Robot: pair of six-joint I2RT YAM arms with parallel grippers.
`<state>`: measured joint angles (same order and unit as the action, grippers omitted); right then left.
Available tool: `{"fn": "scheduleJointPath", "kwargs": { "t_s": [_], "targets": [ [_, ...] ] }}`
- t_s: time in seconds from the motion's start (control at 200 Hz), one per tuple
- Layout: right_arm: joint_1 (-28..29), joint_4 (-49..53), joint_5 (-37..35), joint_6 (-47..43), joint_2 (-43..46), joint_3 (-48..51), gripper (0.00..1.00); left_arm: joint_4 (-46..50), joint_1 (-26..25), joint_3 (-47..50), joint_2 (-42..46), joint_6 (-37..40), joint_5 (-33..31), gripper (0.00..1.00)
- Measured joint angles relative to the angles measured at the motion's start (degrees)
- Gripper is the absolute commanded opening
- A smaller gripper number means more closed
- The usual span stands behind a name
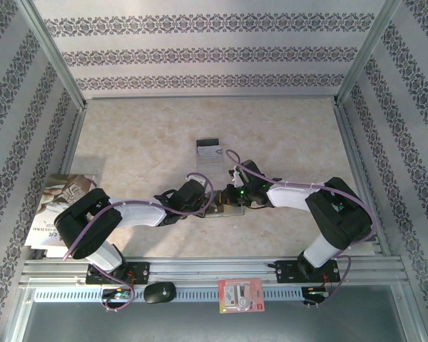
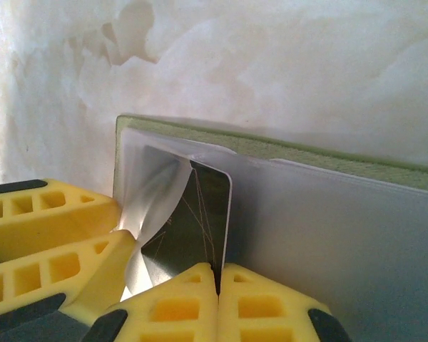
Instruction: Take the credit cards out of the card holder
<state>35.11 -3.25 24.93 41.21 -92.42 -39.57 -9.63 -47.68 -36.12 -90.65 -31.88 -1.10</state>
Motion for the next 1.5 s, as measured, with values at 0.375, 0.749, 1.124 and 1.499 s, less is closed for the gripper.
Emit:
{"fn": "scheduleJointPath", "kwargs": {
  "t_s": [0.375,0.749,1.124,1.499],
  "targets": [
    [-0.90,6.71,-7.85,-1.79,10.19,1.99,0.00,0.02,0.00,0.11,0.28,0.04,0.20,0.36],
    [-1.27,10.99,-12.09,-5.33,16.68,1.97,0.00,4.46,0.90,0.98,16.70,1.33,2.47,0.54],
    [-1.66,0.46,-5.29,-7.32,24.48,1.92,0.00,-13.33,14.82,8.24,23.85,-3.34,24.57,0.56],
    [-3.80,-19.96,6.21,0.11,25.09,3.76,0.00,-36.92,17.18,13.31,22.18,-12.44,35.93,0.45]
  ]
}}
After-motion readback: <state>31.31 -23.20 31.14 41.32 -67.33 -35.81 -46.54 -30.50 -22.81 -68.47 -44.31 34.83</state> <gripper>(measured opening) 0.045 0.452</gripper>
